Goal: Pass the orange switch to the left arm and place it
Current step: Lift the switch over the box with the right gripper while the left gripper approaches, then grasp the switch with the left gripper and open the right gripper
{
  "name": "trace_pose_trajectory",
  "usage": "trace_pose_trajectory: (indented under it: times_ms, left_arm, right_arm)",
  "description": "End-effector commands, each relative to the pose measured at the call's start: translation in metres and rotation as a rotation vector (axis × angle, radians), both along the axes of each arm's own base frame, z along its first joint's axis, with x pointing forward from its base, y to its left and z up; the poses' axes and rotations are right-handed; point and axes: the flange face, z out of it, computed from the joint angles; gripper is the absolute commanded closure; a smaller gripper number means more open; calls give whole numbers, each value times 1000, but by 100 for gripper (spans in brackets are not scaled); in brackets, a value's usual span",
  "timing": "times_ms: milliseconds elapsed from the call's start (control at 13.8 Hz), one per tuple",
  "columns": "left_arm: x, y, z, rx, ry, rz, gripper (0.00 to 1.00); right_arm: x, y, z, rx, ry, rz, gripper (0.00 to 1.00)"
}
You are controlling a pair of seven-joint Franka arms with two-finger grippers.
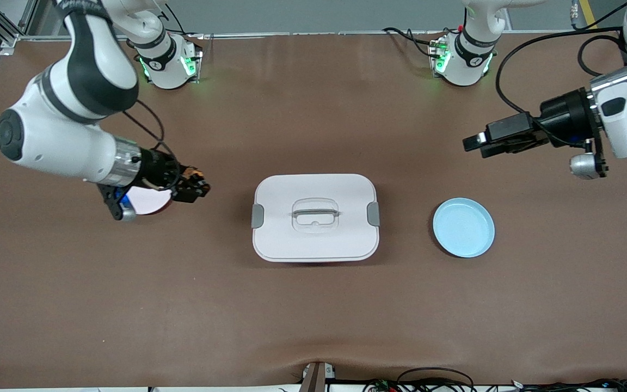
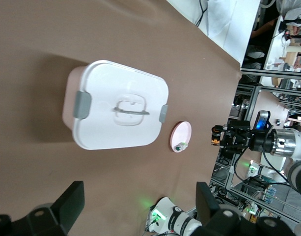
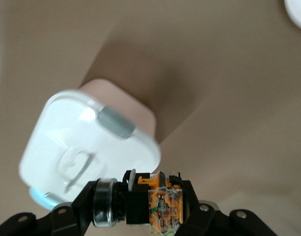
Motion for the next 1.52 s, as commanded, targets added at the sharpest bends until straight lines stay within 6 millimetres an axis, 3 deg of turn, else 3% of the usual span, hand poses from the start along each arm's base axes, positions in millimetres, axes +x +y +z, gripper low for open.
trace_pose_trajectory:
  times_ms: [0,433,650,794,1011,1444]
  left_arm:
    - [-7,-17,-3,-35,-1,27,0]
    - [-20,-69,-18,-89,-31,68,0]
    - [-25,-94,-19,-95,-25,88,0]
    - [-29,-114,-20,-98,-27,98,0]
    - [-36,-137,-24,-100,-28,111,0]
    - [-30,-150,-63,-85,-43,50,0]
  right_arm:
    - [6,52,24,37,57,-96,100]
    - [12,139,73,108,184,-338,100]
    - [15,178,75,88,262,-431,100]
    - [8,207,57,59,294,-444,100]
    - [-3,245,54,48,308,-474,100]
    - [-15,266,75,82,307,-490,100]
